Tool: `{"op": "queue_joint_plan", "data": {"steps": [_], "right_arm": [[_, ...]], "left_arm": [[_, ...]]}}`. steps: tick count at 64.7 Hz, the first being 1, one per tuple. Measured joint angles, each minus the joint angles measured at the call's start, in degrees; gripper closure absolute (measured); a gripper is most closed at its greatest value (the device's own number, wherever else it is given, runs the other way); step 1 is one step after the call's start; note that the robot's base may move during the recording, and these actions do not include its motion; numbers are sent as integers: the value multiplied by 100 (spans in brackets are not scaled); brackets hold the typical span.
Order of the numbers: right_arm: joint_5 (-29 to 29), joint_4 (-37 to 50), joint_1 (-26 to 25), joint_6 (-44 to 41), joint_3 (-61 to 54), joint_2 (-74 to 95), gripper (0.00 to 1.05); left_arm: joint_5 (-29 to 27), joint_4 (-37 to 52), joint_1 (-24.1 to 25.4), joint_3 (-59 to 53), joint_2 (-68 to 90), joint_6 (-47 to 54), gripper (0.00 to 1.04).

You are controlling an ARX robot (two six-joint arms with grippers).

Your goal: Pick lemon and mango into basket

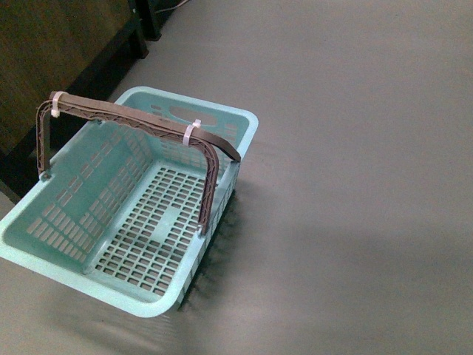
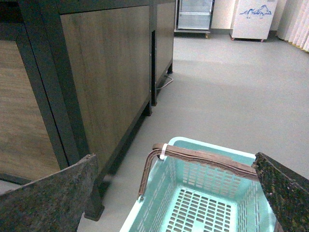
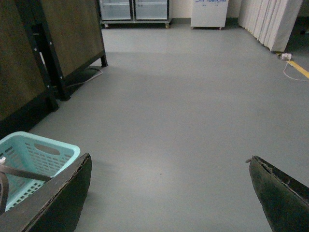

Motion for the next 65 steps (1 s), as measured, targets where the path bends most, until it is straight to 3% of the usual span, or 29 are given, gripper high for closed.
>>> {"op": "queue_joint_plan", "data": {"steps": [27, 33, 37, 43, 49, 65], "right_arm": [[0, 0, 0, 0, 0, 0, 9], [-9, 0, 0, 0, 0, 0, 9], [-9, 0, 0, 0, 0, 0, 9], [-2, 0, 0, 0, 0, 0, 9], [-4, 0, 0, 0, 0, 0, 9], [-4, 0, 0, 0, 0, 0, 9]], "left_arm": [[31, -15, 2, 7, 9, -33, 7], [1237, -1764, 90, 765, 1141, -1366, 7], [1580, -1985, -9, 981, 1740, -2201, 7], [1891, -1040, -42, 1285, 2835, -4280, 7], [1906, -13, 50, 1432, 3899, -5294, 7], [1408, 2437, 140, 2015, 7451, -5978, 7]]}}
